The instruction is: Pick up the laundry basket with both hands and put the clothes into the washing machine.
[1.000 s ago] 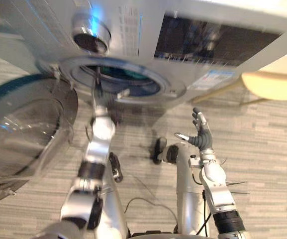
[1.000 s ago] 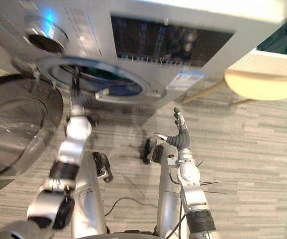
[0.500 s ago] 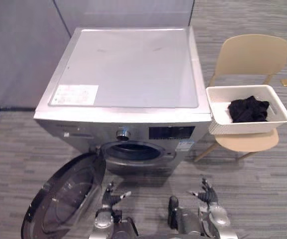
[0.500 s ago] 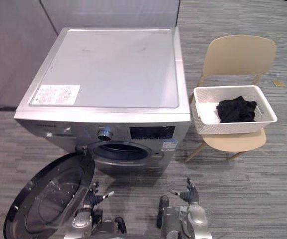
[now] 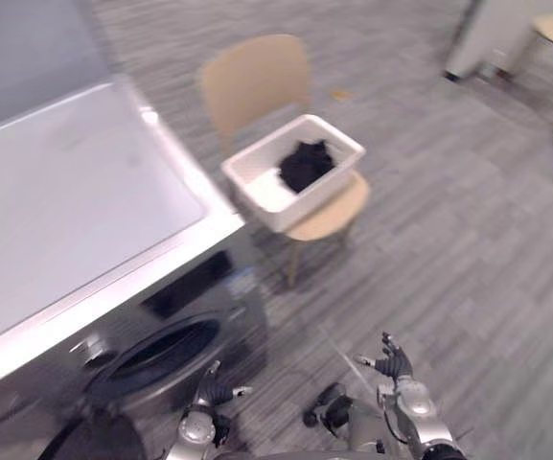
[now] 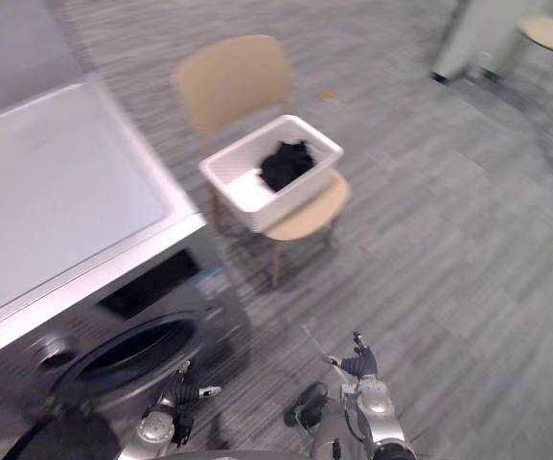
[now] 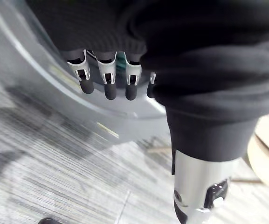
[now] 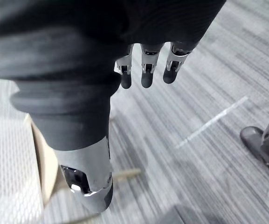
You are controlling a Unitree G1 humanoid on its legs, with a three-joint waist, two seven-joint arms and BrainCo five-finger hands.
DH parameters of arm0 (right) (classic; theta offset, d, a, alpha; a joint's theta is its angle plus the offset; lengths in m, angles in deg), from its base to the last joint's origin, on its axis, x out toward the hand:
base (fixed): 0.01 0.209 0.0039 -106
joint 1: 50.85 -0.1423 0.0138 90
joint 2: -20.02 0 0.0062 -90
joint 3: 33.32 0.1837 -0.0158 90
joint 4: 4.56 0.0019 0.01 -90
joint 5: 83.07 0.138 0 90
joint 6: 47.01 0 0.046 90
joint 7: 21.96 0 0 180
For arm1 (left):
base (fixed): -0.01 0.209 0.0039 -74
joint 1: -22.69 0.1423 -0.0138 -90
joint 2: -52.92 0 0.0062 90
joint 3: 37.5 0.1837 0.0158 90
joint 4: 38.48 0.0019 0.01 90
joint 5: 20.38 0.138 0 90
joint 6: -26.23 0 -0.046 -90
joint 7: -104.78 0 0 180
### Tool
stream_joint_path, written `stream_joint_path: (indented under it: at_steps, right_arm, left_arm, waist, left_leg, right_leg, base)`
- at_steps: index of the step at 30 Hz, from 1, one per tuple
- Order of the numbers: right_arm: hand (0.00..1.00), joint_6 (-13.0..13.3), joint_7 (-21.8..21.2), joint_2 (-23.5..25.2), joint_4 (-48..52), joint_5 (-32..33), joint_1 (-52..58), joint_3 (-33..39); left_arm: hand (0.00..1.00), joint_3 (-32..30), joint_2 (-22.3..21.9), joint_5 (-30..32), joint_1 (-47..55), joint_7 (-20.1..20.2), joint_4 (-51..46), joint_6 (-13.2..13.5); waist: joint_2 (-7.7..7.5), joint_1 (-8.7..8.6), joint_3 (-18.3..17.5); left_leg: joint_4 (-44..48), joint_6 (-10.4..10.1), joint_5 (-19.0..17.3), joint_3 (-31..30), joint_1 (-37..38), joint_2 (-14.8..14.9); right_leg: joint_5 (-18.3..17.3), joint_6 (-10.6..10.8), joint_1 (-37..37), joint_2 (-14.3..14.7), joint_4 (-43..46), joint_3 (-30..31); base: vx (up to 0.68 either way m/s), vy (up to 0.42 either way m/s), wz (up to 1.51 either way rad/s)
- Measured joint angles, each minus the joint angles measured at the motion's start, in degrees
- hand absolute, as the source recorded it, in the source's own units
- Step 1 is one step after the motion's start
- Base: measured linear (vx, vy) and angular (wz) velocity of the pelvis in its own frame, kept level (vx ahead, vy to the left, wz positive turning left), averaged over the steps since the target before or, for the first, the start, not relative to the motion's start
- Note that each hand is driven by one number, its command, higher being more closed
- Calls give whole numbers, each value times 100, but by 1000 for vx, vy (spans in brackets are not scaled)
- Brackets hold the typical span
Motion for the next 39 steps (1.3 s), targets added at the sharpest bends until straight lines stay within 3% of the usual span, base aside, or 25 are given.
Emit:
stream_joint_path:
  at_steps: [1,3,4,6,7,9,11,12,13,14,16,18,20,21,24,26,27,28,29,30,31,32,33,37,39]
  right_arm:
    - [0,1,26,-34,-26,-14,36,-93]
    - [0,3,101,-37,-147,-51,11,-280]
    - [0,2,150,-84,-197,-52,-14,-336]
    - [0,1,186,-89,-314,-50,-20,-333]
    - [0,-2,190,-85,-361,-49,1,-331]
    - [0,-6,195,-76,-361,-47,103,-260]
    - [0,15,194,-55,-343,-44,102,-184]
    - [0,14,193,-64,-350,-38,105,-115]
    - [0,13,193,-64,-350,-35,125,-103]
    - [0,16,185,-25,-335,-18,92,-135]
    - [0,23,185,13,-353,-5,-61,-148]
    - [0,18,182,58,-366,2,-180,-156]
    - [0,20,174,135,-350,2,-259,-172]
    - [0,19,158,159,-351,1,-232,-224]
    - [0,21,68,168,-340,-9,-252,-396]
    - [0,24,39,152,-341,-11,-278,-443]
    - [0,20,37,110,-339,-10,-253,-446]
    - [0,17,50,43,-306,-5,-248,-434]
    - [0,12,57,18,-253,3,-231,-426]
    - [0,18,83,4,16,6,-64,-381]
    - [0,20,88,-7,221,17,151,-249]
    - [0,-7,86,-132,203,22,99,-190]
    - [0,3,107,-183,405,59,66,-132]
    - [0,167,134,-182,975,78,124,-122]
    - [0,208,203,-167,971,121,72,-93]
  left_arm:
    - [0,-40,-29,9,-20,-3,-5,6]
    - [0,-146,-81,33,72,-5,-4,16]
    - [0,-146,-134,34,106,0,-1,22]
    - [0,-119,-223,33,190,-1,40,27]
    - [0,-80,-230,33,211,-2,99,23]
    - [0,-66,-229,-10,161,-17,-22,62]
    - [0,-75,-248,-22,151,-21,-7,54]
    - [0,-97,-289,-35,142,-17,-10,58]
    - [0,-134,-305,-41,143,-19,-22,66]
    - [0,-163,-308,-50,146,-19,-8,80]
    - [0,-227,-298,-90,124,-3,-4,87]
    - [0,-340,-323,-151,73,-8,143,95]
    - [0,-337,-254,-211,63,-9,292,87]
    - [0,-327,-202,-214,66,-14,321,81]
    - [0,-289,-117,-227,113,-27,341,38]
    - [0,-289,-114,-273,74,-27,372,13]
    - [0,-289,-144,-296,-13,-32,376,6]
    - [0,-258,-177,-295,-144,-41,434,4]
    - [0,-218,-186,-294,-207,-49,459,0]
    - [0,-139,-209,-291,-316,-68,461,5]
    - [0,-120,-264,-279,-424,-91,441,42]
    - [0,-148,-452,-289,-524,-142,486,7]
    - [0,-155,-581,-279,-529,-130,393,68]
    - [0,-144,-661,-292,-450,-138,303,125]
    - [0,-108,-598,-291,-308,-149,299,94]
  waist:
    - [108,5,17]
    - [300,118,48]
    - [346,190,70]
    - [296,223,214]
    - [263,253,259]
    - [155,366,349]
    - [190,378,383]
    - [218,405,421]
    - [177,474,407]
    - [90,514,353]
    - [60,452,360]
    - [22,492,384]
    - [-100,429,451]
    - [-160,413,484]
    - [-167,319,485]
    - [-113,285,509]
    - [27,281,553]
    - [31,216,560]
    - [37,147,562]
    - [-41,127,551]
    - [-166,117,535]
    - [139,180,565]
    - [203,227,540]
    - [182,297,525]
    - [157,326,527]
  left_leg:
    - [1110,287,188,-141,-49,530]
    - [2821,1398,795,-782,-465,1230]
    - [3540,1128,563,-1814,-1167,1141]
    - [3844,777,324,-2921,-2010,758]
    - [3749,737,296,-3156,-2200,611]
    - [2440,715,290,-3755,-2799,-31]
    - [818,588,399,-3810,-2976,-429]
    - [-110,573,827,-3828,-2994,-670]
    - [-370,630,1117,-3855,-2920,-777]
    - [-633,904,1364,-3854,-2807,-979]
    - [-381,1239,1155,-3799,-2854,-1044]
    - [-262,1299,714,-3569,-2545,-1052]
    - [-387,1422,527,-3509,-1970,-1248]
    - [-509,1435,283,-3586,-1486,-1378]
    - [-670,1391,18,-3895,-942,-1437]
    - [-807,1378,13,-4232,-768,-1356]
    - [-809,1378,14,-4640,-765,-1245]
    - [-795,1378,13,-5118,-787,-1185]
    - [-748,1378,13,-5387,-836,-1185]
    - [-597,1116,-68,-5848,-938,-1275]
    - [-407,655,-395,-6285,-948,-1391]
    - [-270,560,-471,-6483,-1015,-1180]
    - [-168,218,-262,-6508,-1235,-1049]
    - [-63,55,301,-6624,-1678,-788]
    - [-77,38,650,-5744,-1952,-505]
  right_leg:
    - [27,16,134,429,-244,374]
    - [79,-40,416,1140,-757,1081]
    - [106,-49,506,1354,-937,1488]
    - [151,-36,873,1439,-1184,1790]
    - [173,-25,1027,1443,-1284,1870]
    - [291,176,1433,1420,-1718,2228]
    - [323,337,1670,1406,-2010,2414]
    - [332,485,1838,1383,-2189,2466]
    - [368,599,1896,1352,-2269,2514]
    - [343,754,1981,1243,-2354,2697]
    - [252,922,1921,1098,-2146,2763]
    - [-31,1315,1570,802,-820,3051]
    - [79,1350,917,290,1390,3182]
    - [97,1246,614,-11,2520,3162]
    - [-270,928,128,-313,2825,2773]
    - [-385,942,-151,-3,1811,2788]
    - [-322,977,-323,425,831,3292]
    - [15,1206,-462,847,-103,3992]
    - [298,1308,-456,984,-682,4432]
    - [1019,1511,-267,1029,-1770,5233]
    - [1843,1588,-68,758,-2063,5403]
    - [1869,1468,-75,907,-1813,5058]
    - [1468,1334,-91,782,-1408,4691]
    - [729,1084,269,410,-880,3278]
    - [664,1064,803,224,-1148,2482]
  base:
    - [330,-216,-206]
    - [296,-115,-226]
    - [249,-21,-196]
    - [235,28,-157]
    - [278,77,-141]
    - [275,111,-105]
    - [272,136,-59]
    - [320,152,-46]
    - [386,155,-44]
    - [466,167,-27]
    - [528,210,-15]
    - [494,252,-33]
    - [489,214,-10]
    - [461,120,15]
    - [453,46,44]
    - [417,-32,74]
    - [464,-107,127]
    - [455,-153,152]
    - [347,-198,205]
    - [549,-366,259]
    - [524,-377,241]
    - [481,-366,231]
    - [253,-224,147]
    - [232,-279,227]
    - [160,-157,203]
